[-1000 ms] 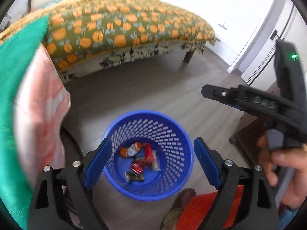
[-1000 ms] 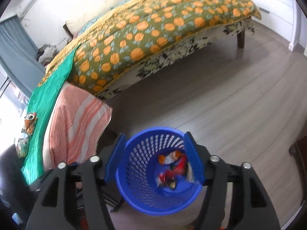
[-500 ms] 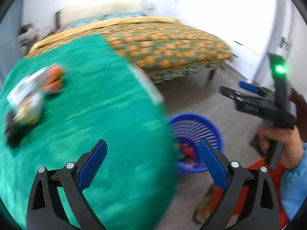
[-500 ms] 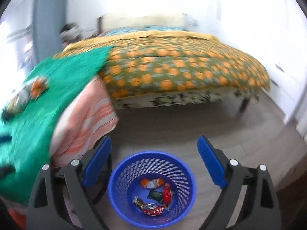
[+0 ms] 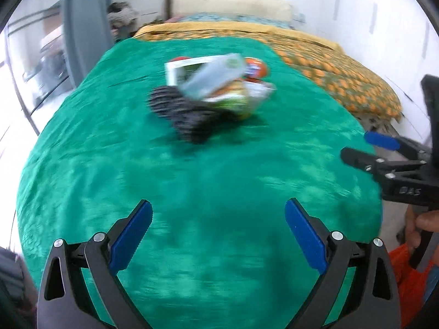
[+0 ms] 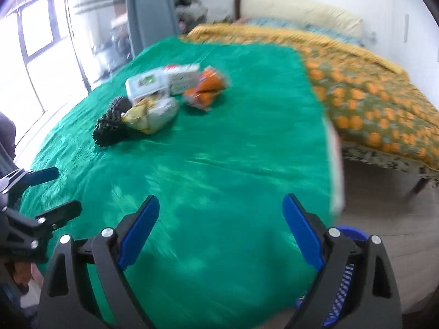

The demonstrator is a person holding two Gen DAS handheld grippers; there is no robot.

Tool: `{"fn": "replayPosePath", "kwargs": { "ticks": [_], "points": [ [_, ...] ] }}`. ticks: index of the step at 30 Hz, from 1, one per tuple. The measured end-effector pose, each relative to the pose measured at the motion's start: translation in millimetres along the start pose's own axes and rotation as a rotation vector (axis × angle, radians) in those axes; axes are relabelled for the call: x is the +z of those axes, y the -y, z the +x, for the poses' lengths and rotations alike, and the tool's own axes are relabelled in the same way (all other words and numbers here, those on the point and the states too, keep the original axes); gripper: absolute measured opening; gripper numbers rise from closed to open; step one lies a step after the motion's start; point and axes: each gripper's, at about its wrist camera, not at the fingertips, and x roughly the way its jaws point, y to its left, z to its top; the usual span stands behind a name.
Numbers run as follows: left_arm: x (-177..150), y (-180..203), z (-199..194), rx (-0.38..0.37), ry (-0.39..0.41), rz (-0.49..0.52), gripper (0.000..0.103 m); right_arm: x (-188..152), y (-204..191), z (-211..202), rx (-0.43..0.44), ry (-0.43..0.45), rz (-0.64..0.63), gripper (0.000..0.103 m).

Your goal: Collect trash

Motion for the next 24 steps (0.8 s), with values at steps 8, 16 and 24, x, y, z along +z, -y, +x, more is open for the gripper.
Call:
{"fn": "replayPosePath", "kwargs": {
  "ticks": [8,16,24],
  "points": [
    [34,-33,9,-0.028,0.043,-0.085,0.096,11,-36,50,-0.002,-0.069,-0.080,0.089],
    [74,-28,52,0.001,0.038,-0.042,0.088,9,-32,53,0.004,-0.076,-0.073,0.091],
    [69,-44,56,-0.073,-0.028,-0.026,0.043,8,-33,52,0.006,-0.071,-0.073,0.091]
  ]
}}
